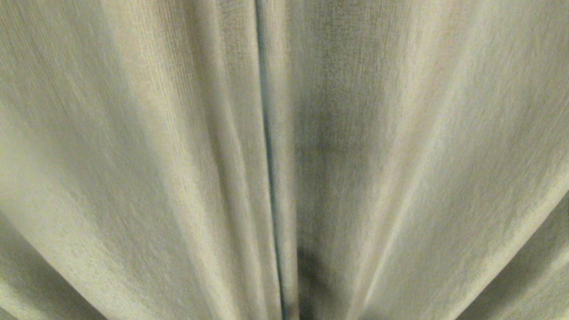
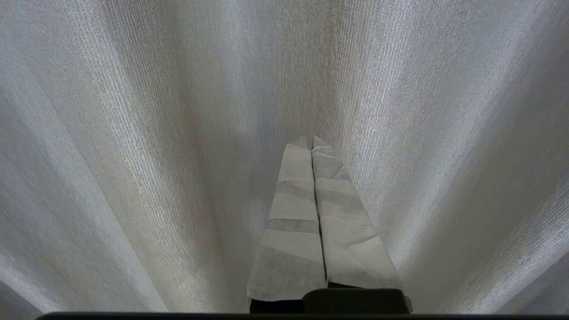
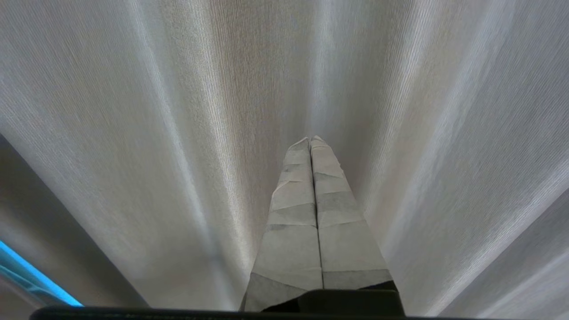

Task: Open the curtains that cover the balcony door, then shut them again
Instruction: Pull the outer curtains open on both sides

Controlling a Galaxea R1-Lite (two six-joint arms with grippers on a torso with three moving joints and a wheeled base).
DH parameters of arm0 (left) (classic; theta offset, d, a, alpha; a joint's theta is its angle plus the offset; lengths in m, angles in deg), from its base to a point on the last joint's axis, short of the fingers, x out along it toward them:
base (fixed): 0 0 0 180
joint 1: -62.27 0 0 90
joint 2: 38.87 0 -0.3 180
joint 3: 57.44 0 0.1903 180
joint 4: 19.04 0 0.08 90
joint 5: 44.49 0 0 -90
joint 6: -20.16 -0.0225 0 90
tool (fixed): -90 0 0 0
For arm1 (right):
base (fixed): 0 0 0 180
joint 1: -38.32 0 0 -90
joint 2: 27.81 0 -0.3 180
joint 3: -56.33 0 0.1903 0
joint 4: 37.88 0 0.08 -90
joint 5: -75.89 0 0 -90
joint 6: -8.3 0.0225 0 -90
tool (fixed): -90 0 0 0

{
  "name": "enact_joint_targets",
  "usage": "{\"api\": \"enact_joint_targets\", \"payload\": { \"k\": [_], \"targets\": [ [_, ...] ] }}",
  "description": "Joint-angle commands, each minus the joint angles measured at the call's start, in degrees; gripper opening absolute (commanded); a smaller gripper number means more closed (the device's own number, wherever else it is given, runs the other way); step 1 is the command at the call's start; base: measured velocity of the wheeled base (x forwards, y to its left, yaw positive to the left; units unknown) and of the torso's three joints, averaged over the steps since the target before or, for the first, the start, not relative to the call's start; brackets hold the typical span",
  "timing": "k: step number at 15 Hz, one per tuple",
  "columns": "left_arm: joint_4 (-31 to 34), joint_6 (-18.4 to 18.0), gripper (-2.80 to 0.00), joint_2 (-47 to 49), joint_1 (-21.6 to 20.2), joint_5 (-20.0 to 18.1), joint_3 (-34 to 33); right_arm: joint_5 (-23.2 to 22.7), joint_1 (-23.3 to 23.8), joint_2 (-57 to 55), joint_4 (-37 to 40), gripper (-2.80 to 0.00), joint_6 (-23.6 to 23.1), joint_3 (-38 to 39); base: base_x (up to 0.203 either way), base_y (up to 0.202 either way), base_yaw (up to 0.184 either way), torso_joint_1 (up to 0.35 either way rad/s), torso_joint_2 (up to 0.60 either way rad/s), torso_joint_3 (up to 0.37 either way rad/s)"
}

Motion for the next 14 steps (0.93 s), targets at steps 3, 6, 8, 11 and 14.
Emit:
{"api": "enact_joint_targets", "payload": {
  "k": [3, 6, 8, 11, 14],
  "targets": [
    [0.0, 0.0, -2.80, 0.0, 0.0, 0.0, 0.0, -0.2, 0.0, -0.1, -0.7, -2.80, -2.2, 0.0, 0.000, 0.000, 0.000, 0.000, 0.00, 0.000],
    [0.0, 0.0, -2.80, 0.0, 0.0, 0.0, 0.0, -4.4, 0.0, -0.1, -4.3, -2.80, -2.0, -1.2, 0.000, 0.000, 0.000, 0.000, 0.00, 0.000],
    [0.0, 0.0, -2.80, 0.0, 0.0, 0.0, 0.0, -6.3, 0.0, -0.1, -3.9, -2.80, -2.0, -4.6, 0.000, 0.000, 0.000, 0.000, 0.00, 0.000],
    [0.0, 0.0, -2.80, 0.0, 0.0, 0.0, 0.0, -13.1, 0.0, -0.4, -3.7, -2.80, -2.1, -8.8, 0.000, 0.000, 0.000, 0.000, 0.00, 0.000],
    [0.0, 0.0, -2.80, 0.0, 0.0, 0.0, 0.0, -14.0, 0.0, -5.7, -4.3, -2.80, -2.1, -13.0, 0.000, 0.000, 0.000, 0.000, 0.00, 0.000]
  ]
}}
